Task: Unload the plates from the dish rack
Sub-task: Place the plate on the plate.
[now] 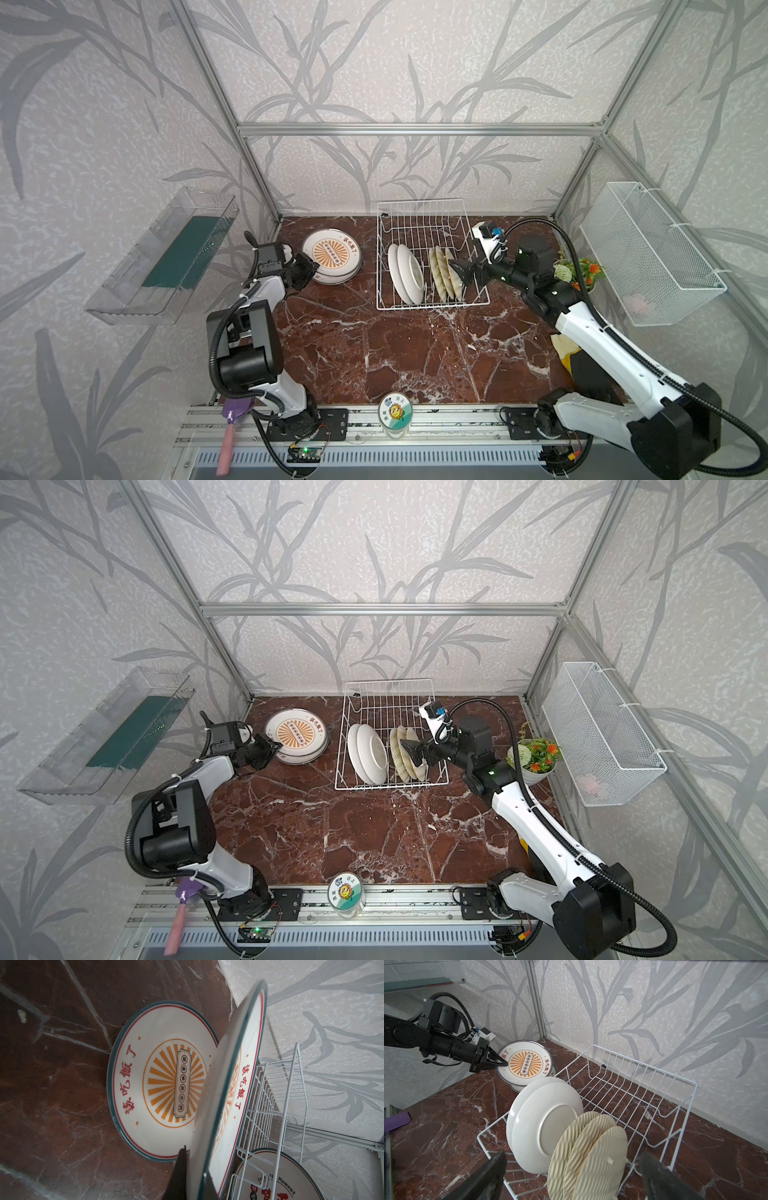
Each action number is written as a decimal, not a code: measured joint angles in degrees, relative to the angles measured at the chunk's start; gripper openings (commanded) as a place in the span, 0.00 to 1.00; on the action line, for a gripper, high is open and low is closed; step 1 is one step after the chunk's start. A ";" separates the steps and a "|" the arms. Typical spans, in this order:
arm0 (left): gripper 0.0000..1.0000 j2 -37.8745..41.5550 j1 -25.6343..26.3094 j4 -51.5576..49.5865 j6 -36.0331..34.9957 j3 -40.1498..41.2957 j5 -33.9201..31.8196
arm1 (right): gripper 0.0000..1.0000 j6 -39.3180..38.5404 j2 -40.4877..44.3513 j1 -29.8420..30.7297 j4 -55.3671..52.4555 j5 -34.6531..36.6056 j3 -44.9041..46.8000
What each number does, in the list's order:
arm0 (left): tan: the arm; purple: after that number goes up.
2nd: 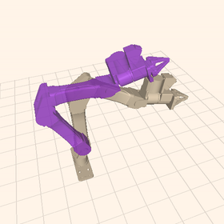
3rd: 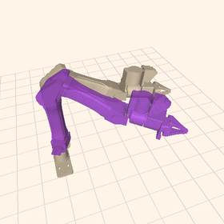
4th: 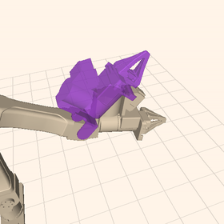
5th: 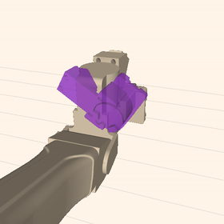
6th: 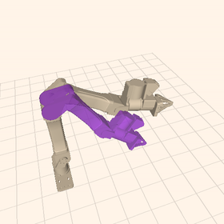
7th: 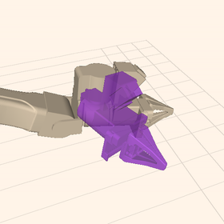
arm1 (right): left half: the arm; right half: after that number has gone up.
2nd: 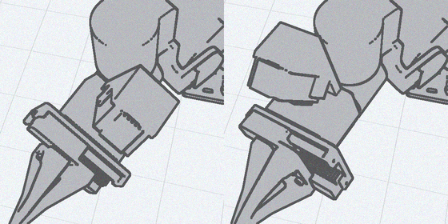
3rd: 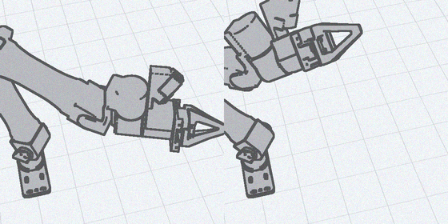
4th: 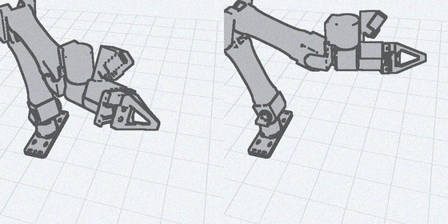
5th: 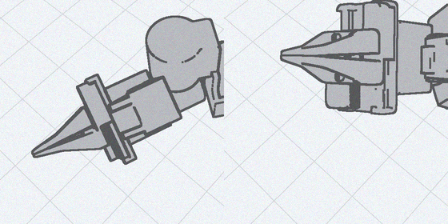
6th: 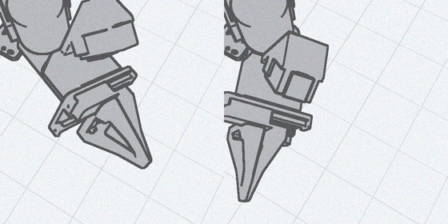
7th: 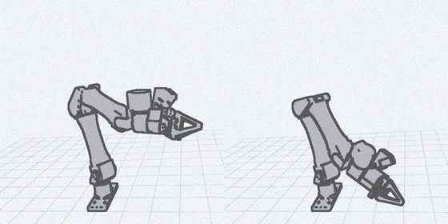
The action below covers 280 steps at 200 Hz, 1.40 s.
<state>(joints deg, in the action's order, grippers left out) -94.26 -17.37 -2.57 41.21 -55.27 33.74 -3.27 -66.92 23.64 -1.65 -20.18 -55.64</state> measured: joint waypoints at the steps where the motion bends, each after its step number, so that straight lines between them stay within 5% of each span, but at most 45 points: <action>1: 0.00 -0.13 -0.02 0.07 -0.02 0.00 0.09 | 0.99 0.02 0.00 0.00 0.00 0.02 0.00; 280: 0.04 -12.13 -2.38 11.21 4.87 0.35 4.04 | 0.99 1.03 -1.81 1.25 0.00 0.26 -0.28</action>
<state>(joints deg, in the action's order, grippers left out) -106.39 -19.75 8.64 46.09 -54.92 37.78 -2.24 -68.73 24.88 -1.65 -19.92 -55.92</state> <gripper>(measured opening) 0.080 0.991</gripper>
